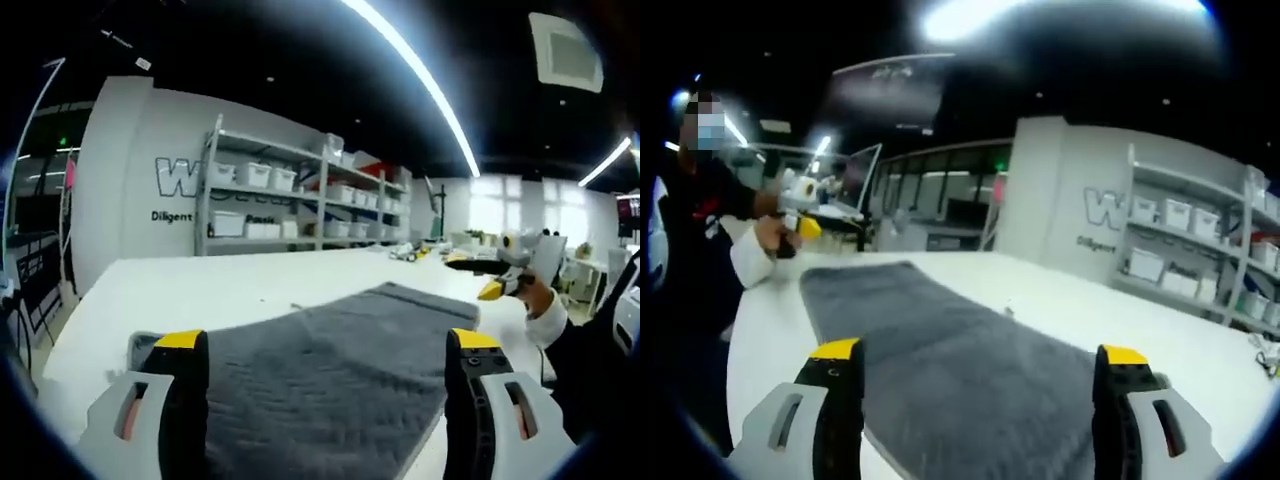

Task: Open the folded towel by lifting each exposed corner and separating the folded layers until the towel lies flat within the target outline without major curled edges

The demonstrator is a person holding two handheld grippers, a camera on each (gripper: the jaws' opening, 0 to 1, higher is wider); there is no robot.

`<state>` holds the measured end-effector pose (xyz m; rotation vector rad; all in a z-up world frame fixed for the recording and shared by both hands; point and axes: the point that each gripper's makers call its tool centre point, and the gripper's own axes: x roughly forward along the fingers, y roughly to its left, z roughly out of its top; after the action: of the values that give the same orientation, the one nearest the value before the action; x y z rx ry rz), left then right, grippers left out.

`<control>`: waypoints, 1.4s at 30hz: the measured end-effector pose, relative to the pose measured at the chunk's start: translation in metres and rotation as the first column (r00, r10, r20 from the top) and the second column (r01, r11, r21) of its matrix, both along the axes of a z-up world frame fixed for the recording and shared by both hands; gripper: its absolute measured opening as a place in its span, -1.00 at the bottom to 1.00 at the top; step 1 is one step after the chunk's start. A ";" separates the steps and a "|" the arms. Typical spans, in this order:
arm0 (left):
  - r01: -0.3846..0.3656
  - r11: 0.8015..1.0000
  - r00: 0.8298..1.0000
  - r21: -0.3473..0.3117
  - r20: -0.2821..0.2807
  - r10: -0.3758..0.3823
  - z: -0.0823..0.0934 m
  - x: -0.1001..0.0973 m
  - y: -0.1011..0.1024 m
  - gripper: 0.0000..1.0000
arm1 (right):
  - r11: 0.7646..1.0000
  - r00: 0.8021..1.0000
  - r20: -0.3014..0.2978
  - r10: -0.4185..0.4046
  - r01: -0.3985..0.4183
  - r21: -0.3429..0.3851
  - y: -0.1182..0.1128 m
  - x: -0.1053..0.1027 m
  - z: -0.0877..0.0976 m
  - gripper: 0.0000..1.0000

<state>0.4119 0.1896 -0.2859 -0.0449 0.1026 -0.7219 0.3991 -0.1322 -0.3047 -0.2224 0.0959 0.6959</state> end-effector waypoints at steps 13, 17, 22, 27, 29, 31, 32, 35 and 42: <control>-0.014 1.000 0.999 0.007 -0.044 0.014 0.011 -0.028 -0.014 1.00 | 0.997 0.999 0.025 0.026 -0.028 0.074 -0.012 -0.028 0.023 0.98; -0.030 0.999 1.000 0.028 -0.009 0.030 0.019 -0.034 -0.015 1.00 | 0.995 0.999 0.033 0.029 -0.032 0.091 -0.015 -0.035 0.033 0.99; -0.109 0.991 0.994 0.073 0.006 0.109 0.023 -0.037 -0.007 1.00 | 0.998 0.997 0.071 -0.001 -0.004 0.066 -0.023 -0.041 0.043 0.98; -0.104 0.992 0.995 0.070 0.012 0.104 0.028 -0.043 -0.008 1.00 | 0.996 0.996 0.084 -0.010 0.003 0.090 -0.028 -0.048 0.054 0.98; -0.102 0.993 0.995 0.061 0.008 0.102 0.028 -0.044 -0.009 1.00 | 0.997 0.997 0.082 -0.012 0.005 0.079 -0.029 -0.049 0.053 0.98; -0.105 0.994 0.994 0.041 0.019 0.104 0.031 -0.043 -0.007 0.99 | 0.998 0.996 0.083 -0.021 0.016 0.059 -0.031 -0.048 0.052 0.98; -0.103 0.994 0.995 0.037 0.019 0.103 0.032 -0.043 -0.007 0.99 | 0.998 0.996 0.083 -0.023 0.018 0.058 -0.031 -0.048 0.052 0.98; -0.090 0.996 0.996 0.012 0.001 0.090 0.032 -0.044 -0.006 0.99 | 0.997 0.997 0.073 -0.033 0.028 0.072 -0.035 -0.047 0.053 0.98; -0.082 0.997 0.997 0.006 0.009 0.082 0.036 -0.047 -0.006 0.99 | 0.998 0.997 0.062 -0.054 0.052 0.034 -0.038 -0.048 0.050 0.98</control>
<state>0.3648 0.1833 -0.2495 -0.0398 0.0940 -0.6394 0.3514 -0.1697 -0.2548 -0.2099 0.0305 0.6363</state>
